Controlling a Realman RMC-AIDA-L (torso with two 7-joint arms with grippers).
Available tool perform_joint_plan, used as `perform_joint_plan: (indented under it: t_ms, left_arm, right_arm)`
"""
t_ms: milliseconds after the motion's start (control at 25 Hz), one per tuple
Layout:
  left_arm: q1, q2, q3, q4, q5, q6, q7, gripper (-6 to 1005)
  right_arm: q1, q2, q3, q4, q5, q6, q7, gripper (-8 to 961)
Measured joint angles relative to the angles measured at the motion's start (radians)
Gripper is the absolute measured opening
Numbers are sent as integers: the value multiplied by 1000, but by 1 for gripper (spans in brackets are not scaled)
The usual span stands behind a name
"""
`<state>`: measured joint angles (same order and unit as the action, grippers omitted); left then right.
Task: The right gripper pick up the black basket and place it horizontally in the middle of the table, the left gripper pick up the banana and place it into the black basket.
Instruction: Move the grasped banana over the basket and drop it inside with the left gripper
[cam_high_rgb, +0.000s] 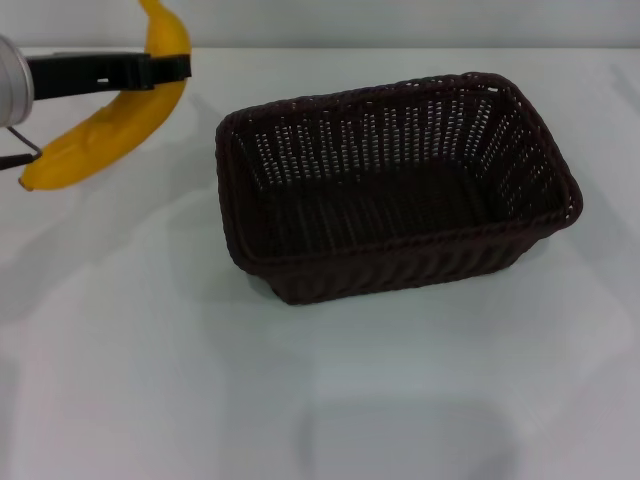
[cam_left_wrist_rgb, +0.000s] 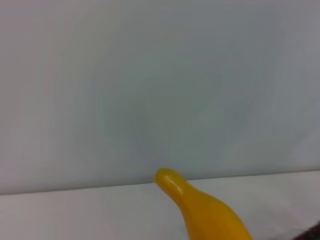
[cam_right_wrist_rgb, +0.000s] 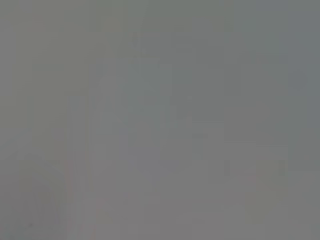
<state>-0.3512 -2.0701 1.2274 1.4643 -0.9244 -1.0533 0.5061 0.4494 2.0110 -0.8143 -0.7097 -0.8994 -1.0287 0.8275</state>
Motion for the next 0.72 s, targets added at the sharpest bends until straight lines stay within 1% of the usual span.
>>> perform_joint_plan:
  t_ms: [240, 520, 720]
  left_arm:
    - [-10, -1, 0, 64, -7, -80, 3, 506]
    - [-58, -2, 12, 66, -26, -125, 42, 508]
    - [-94, -3, 13, 40, -65, -130, 89, 510]
  right_arm:
    - [-4, 0, -3, 0, 9, -9, 1, 844]
    - [-5, 0, -3, -1, 10, -17, 1, 843]
    - [2, 0, -3, 7, 10, -28, 1, 843]
